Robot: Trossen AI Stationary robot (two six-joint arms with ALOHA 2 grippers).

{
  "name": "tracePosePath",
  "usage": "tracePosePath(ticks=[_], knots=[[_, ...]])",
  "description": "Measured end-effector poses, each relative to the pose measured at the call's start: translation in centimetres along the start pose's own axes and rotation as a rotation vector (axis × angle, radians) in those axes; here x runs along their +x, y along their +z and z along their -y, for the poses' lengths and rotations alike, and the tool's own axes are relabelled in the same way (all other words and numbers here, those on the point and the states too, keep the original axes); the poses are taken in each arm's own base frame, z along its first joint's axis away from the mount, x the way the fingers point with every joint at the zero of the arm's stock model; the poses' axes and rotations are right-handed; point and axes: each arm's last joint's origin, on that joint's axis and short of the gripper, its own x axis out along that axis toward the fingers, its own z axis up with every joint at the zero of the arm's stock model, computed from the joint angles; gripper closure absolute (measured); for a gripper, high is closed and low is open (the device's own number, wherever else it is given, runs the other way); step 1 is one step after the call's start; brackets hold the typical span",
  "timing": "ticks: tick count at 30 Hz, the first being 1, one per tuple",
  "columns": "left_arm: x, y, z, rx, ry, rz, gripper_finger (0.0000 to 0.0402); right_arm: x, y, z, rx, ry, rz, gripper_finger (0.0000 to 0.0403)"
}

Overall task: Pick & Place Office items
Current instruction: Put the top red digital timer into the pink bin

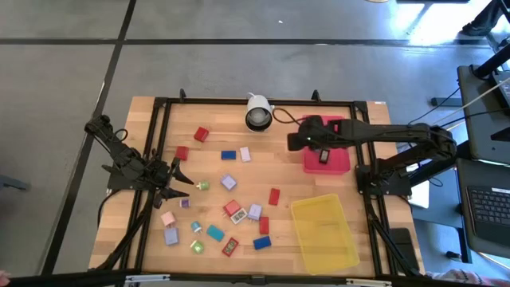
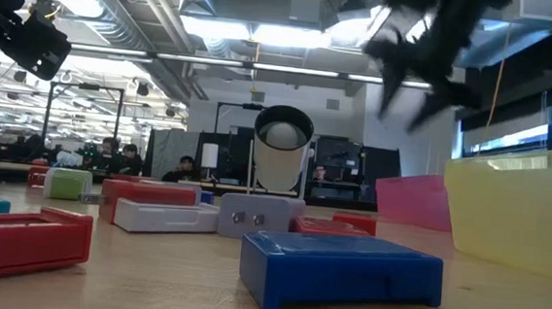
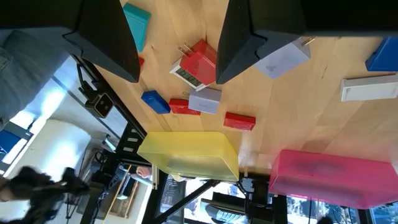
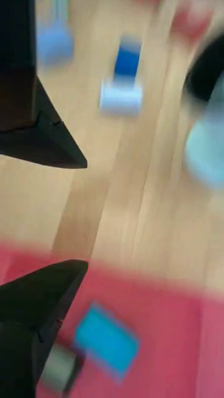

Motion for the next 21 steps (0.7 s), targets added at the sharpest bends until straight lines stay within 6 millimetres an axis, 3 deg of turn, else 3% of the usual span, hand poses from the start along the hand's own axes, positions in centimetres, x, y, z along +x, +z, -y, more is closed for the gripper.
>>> tracePosePath(ticks=[4, 11, 17, 21], knots=[[0.0, 0.0, 0.0, 0.0, 0.0, 0.0, 0.0192, -1.0, -0.2, -2.6, 0.051, 0.218, 0.055, 0.0157], [0.0, 0.0, 0.0, 0.0, 0.0, 0.0, 0.0192, -1.7, -3.4, -5.6, 0.138, 0.418, -0.009, 0.0165], [0.0, 0.0, 0.0, 0.0, 0.0, 0.0, 0.0194, -0.2, -7.1, -6.6, 0.178, 0.38, -0.189, 0.0165], [0.0, 0.0, 0.0, 0.0, 0.0, 0.0, 0.0192, 1.9, -9.0, -6.9, 0.213, 0.307, -0.281, 0.0166]])
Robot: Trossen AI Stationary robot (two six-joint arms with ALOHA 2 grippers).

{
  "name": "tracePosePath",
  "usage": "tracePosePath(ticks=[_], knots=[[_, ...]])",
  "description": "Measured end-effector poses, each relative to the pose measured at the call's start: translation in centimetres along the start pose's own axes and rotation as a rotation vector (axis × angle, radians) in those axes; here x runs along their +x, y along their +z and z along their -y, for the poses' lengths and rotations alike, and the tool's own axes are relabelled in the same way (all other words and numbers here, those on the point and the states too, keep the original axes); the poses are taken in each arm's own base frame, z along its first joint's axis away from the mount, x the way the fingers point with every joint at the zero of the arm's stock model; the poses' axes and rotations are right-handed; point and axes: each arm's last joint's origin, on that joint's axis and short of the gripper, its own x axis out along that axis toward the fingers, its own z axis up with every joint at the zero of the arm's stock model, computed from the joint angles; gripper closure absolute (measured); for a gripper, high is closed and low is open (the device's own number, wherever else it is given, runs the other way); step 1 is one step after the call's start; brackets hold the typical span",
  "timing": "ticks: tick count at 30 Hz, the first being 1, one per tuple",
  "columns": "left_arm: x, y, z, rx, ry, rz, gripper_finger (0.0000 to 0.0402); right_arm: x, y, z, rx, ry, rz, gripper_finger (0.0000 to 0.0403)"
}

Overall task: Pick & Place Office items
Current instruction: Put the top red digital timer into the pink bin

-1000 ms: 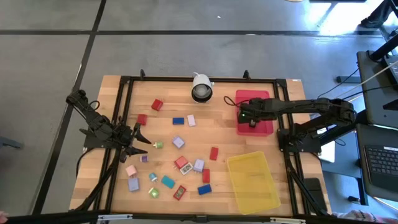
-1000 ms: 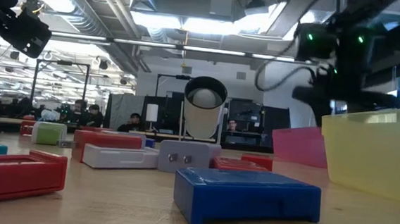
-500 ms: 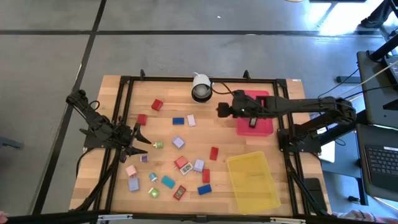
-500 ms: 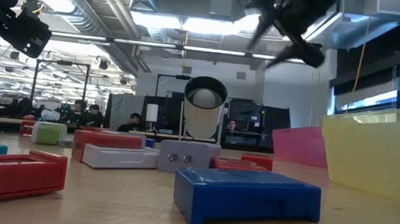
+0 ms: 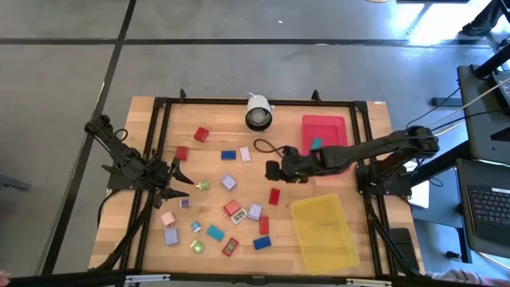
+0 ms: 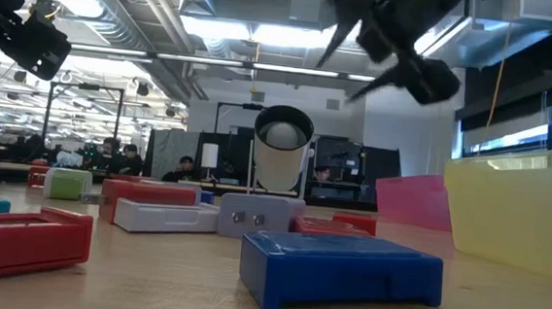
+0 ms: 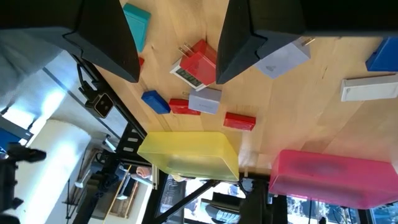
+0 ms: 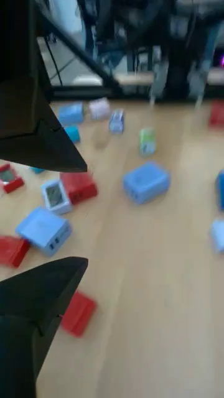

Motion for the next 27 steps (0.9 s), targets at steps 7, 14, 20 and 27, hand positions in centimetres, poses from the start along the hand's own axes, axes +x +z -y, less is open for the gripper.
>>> tracePosePath(ticks=[7, 14, 20, 27], knots=[[0.0, 0.0, 0.0, 0.0, 0.0, 0.0, 0.0192, 3.9, -1.3, 1.6, 0.079, -0.143, -0.233, 0.0166], [0.0, 0.0, 0.0, 0.0, 0.001, 0.0, 0.0194, 5.8, -1.2, 2.6, 0.07, -0.207, -0.241, 0.0166], [0.0, 0.0, 0.0, 0.0, 0.001, 0.0, 0.0193, 6.0, -0.4, 2.7, 0.039, -0.211, -0.231, 0.0166], [0.0, 0.0, 0.0, 0.0, 0.0, 0.0, 0.0192, 5.9, 0.3, 3.3, -0.074, -0.27, -0.14, 0.0166]])
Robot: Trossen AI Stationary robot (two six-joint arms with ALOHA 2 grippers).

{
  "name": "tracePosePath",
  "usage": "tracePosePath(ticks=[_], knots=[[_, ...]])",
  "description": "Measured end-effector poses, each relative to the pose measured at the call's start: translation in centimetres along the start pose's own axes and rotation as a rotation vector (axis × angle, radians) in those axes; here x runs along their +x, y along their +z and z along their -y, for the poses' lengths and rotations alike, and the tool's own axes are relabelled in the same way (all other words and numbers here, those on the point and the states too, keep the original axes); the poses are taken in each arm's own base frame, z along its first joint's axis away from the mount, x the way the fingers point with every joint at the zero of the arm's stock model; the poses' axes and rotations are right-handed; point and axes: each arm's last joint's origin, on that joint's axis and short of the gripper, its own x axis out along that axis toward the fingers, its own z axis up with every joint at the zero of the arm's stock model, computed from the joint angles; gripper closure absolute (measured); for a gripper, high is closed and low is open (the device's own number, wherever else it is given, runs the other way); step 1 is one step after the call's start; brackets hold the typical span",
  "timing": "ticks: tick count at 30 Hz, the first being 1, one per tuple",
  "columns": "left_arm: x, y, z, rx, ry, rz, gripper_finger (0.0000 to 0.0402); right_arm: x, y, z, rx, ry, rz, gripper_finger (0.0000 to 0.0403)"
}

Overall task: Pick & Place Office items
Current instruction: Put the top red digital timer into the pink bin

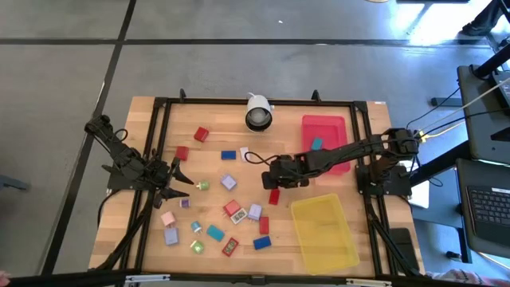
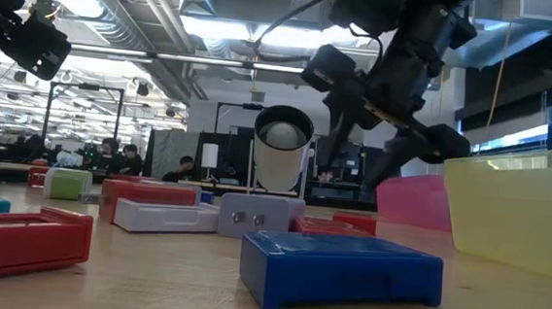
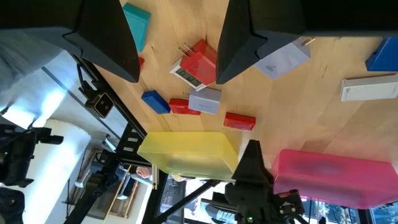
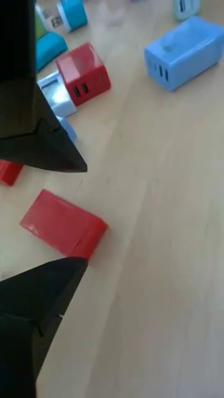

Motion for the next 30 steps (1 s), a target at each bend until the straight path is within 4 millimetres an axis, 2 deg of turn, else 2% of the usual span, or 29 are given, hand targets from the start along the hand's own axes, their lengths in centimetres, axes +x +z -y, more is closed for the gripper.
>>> tracePosePath(ticks=[6, 12, 18, 30], knots=[[0.0, 0.0, 0.0, 0.0, 0.0, 0.0, 0.0193, 0.5, -0.1, 0.2, 0.001, -0.023, -0.025, 0.0166], [0.0, 0.0, 0.0, 0.0, 0.0, 0.0, 0.0193, 2.6, -0.3, 0.7, 0.017, -0.076, -0.106, 0.0166], [0.0, 0.0, 0.0, 0.0, 0.0, 0.0, 0.0192, 3.5, -0.4, 0.6, -0.01, -0.062, -0.142, 0.0166], [0.0, 0.0, 0.0, 0.0, 0.0, 0.0, 0.0193, 3.5, 0.5, -0.1, -0.209, 0.0, 0.07, 0.0166]])
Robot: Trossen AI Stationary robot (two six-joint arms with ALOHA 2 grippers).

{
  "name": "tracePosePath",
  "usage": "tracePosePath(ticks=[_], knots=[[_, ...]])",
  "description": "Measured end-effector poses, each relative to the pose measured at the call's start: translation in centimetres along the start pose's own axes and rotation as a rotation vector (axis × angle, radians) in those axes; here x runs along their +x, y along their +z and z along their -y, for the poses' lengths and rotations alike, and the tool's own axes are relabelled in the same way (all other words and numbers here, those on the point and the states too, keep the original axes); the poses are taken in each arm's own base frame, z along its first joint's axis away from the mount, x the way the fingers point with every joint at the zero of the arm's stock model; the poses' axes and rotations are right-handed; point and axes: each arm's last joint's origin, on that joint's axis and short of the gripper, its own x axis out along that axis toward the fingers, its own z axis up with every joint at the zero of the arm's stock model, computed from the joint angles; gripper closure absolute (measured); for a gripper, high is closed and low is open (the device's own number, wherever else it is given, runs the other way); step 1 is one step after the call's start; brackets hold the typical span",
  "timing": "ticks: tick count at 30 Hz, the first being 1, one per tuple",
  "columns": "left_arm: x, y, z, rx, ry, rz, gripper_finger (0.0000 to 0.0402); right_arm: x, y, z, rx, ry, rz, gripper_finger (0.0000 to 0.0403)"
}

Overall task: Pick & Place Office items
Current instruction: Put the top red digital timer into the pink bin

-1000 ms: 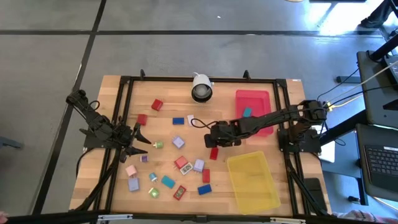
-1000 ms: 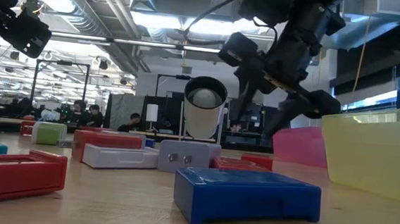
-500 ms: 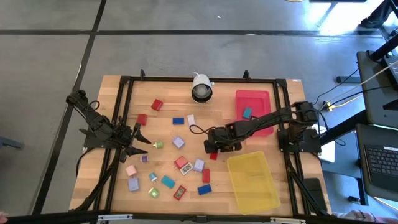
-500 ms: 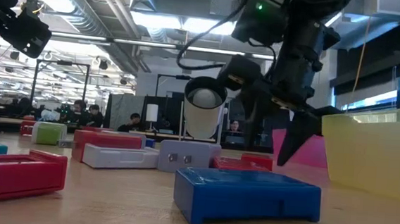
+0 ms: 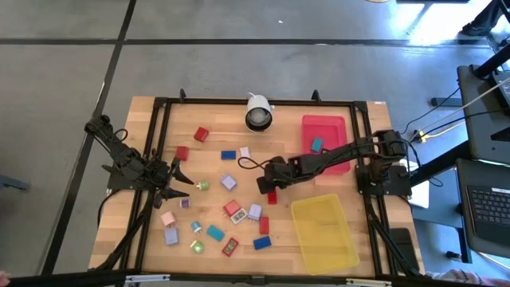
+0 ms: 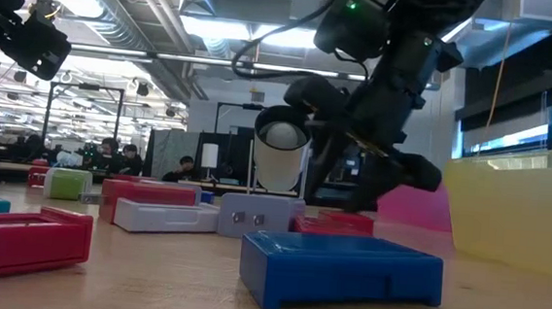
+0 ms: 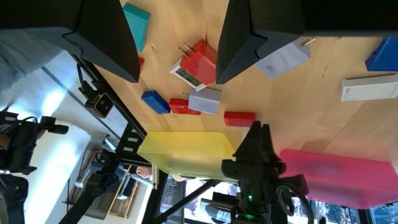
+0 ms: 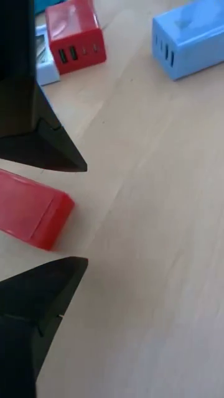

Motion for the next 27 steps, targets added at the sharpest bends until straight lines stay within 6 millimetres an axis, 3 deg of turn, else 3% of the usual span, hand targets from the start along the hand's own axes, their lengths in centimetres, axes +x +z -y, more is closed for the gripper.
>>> tracePosePath(ticks=[8, 14, 17, 22, 27], knots=[[0.0, 0.0, 0.0, 0.0, 0.0, 0.0, 0.0193, -0.3, -0.4, -0.3, 0.024, 0.058, -0.198, 0.0166], [0.0, 0.0, 0.0, 0.0, 0.0, 0.0, 0.0192, -0.4, -0.6, -0.6, -0.03, 0.052, -0.118, 0.0166], [0.0, 0.0, 0.0, 0.0, 0.0, 0.0, 0.0193, -0.4, -0.4, -0.6, -0.162, 0.042, -0.071, 0.0166], [0.0, 0.0, 0.0, 0.0, 0.0, 0.0, 0.0192, -0.6, -0.5, -0.7, -0.527, 0.069, -0.065, 0.0166], [0.0, 0.0, 0.0, 0.0, 0.0, 0.0, 0.0193, -0.9, -2.2, -1.2, -0.882, 0.133, -0.109, 0.0166]])
